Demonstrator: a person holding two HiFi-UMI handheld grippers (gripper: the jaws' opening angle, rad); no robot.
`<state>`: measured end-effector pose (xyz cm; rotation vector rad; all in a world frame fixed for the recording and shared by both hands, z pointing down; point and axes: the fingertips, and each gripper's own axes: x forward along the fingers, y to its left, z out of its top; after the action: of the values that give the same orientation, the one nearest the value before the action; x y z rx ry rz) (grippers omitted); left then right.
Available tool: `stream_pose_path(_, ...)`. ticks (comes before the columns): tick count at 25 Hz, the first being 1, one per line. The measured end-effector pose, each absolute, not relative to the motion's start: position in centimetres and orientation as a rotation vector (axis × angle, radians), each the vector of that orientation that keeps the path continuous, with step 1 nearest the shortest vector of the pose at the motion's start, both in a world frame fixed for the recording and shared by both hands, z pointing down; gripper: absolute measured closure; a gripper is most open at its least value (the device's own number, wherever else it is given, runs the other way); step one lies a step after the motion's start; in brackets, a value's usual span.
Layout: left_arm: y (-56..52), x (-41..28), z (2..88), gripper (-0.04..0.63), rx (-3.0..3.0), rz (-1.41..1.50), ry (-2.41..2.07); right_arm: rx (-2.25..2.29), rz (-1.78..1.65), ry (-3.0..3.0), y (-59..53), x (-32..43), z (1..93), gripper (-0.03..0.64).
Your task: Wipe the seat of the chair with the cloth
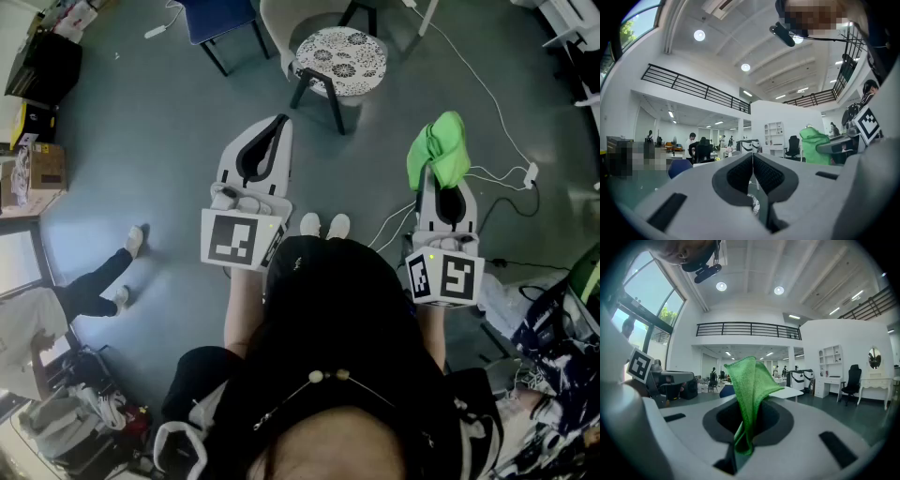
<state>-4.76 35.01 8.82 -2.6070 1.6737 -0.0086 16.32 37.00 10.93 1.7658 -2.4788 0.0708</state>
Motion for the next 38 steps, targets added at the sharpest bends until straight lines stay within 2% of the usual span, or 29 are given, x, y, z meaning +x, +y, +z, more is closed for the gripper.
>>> stream_pose_path(15, 40.2, -5.0, 8.6, 0.588, -2.615, 0.02, 1.67, 1.798, 0.066, -2.465, 42.4, 16.6, 10.8, 0.572)
stream_pose_path(20, 36.0, -4.7, 9.0, 0.588, -2.622, -0.004, 1.687, 1.799, 0.103, -2.462, 38.1, 17.4, 11.2, 0.571)
stream_pose_path(38, 33.9, -2.1, 10.7, 0.588, -2.576, -0.04, 1.778, 1.757, 0.196, -2.508, 34.4, 21.7, 13.8, 0.571)
